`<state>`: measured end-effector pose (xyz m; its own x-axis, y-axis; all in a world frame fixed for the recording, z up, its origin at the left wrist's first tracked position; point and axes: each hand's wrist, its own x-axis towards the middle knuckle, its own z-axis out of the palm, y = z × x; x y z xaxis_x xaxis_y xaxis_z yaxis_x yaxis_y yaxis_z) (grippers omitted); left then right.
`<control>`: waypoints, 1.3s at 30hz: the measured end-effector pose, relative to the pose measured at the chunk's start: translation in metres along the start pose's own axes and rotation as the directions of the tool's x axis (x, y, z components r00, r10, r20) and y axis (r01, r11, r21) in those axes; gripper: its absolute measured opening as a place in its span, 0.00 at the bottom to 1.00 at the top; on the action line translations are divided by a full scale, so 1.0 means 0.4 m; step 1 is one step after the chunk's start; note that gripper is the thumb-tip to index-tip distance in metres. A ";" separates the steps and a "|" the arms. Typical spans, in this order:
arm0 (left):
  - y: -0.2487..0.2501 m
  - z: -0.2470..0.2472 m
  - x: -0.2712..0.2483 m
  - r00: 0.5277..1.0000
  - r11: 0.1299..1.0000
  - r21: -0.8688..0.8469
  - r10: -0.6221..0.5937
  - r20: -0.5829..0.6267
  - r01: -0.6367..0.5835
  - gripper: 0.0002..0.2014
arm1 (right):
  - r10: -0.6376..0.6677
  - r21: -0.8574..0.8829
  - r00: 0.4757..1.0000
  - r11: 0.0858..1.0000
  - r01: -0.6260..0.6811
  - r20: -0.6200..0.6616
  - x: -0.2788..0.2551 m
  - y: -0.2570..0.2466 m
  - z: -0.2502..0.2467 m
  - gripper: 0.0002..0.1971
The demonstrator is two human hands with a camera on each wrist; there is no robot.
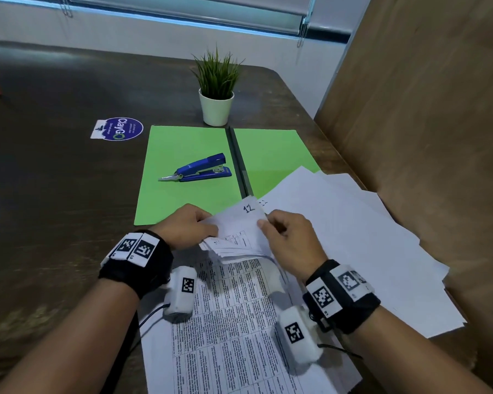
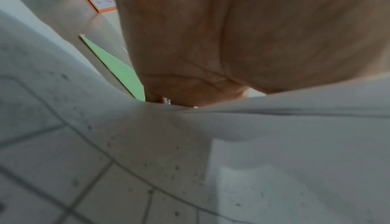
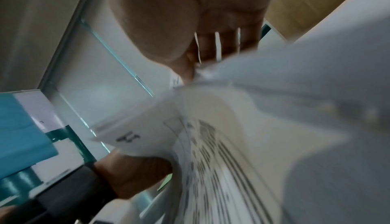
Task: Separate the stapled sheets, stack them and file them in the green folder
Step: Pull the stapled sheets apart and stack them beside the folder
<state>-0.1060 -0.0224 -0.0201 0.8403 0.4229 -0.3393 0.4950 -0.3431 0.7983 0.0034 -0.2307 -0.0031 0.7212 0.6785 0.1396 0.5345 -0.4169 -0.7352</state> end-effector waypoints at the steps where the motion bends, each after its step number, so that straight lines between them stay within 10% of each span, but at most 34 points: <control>1: 0.000 -0.001 0.000 1.000 1.000 0.003 -0.002 -0.008 0.002 0.11 | 0.008 -0.025 0.999 1.000 -0.006 0.049 0.000 0.001 -0.008 0.22; 5: 0.003 -0.004 0.000 1.000 1.000 -0.012 -0.007 -0.022 0.007 0.09 | 0.034 -0.001 0.999 0.999 -0.034 -0.037 -0.002 0.017 -0.035 0.21; 9: -0.008 -0.005 0.007 1.000 1.000 -0.008 0.003 -0.021 -0.003 0.13 | 0.152 -0.085 0.940 0.988 -0.132 0.304 -0.012 0.037 -0.079 0.17; 13: -0.013 0.000 0.014 1.000 1.000 -0.011 0.006 -0.023 -0.006 0.13 | 0.216 -0.040 0.966 0.976 -0.212 0.143 -0.012 0.087 -0.103 0.12; 17: -0.014 0.006 0.012 0.999 0.999 -0.032 0.009 -0.042 -0.011 0.15 | 0.233 -0.028 0.942 0.972 -0.233 0.242 -0.027 0.103 -0.101 0.13; 23: -0.005 0.006 0.012 0.998 1.000 0.006 0.006 -0.070 -0.005 0.19 | 0.145 0.083 0.970 0.988 -0.131 -0.195 0.043 0.077 -0.202 0.12; 27: -0.014 0.007 0.012 0.998 0.998 -0.039 0.039 -0.040 -0.041 0.07 | 0.016 -0.092 0.924 0.994 -0.055 -0.381 0.112 -0.009 -0.390 0.04; 32: -0.008 0.006 -0.001 0.998 0.985 -0.159 -0.062 -0.012 0.059 0.36 | -0.256 -0.397 0.842 0.916 0.055 -0.475 0.148 -0.112 -0.556 0.09; 39: -0.008 0.014 -0.009 1.000 0.998 -0.056 0.013 -0.010 -0.014 0.28 | -0.350 -0.727 0.921 0.676 0.122 -0.170 0.107 -0.123 -0.467 0.07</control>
<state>-0.1094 -0.0273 -0.0242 0.8445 0.4270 -0.3233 0.4700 -0.3015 0.8296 0.0905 -0.2940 0.1628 0.5522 0.6678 0.4991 0.7698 -0.6383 0.0024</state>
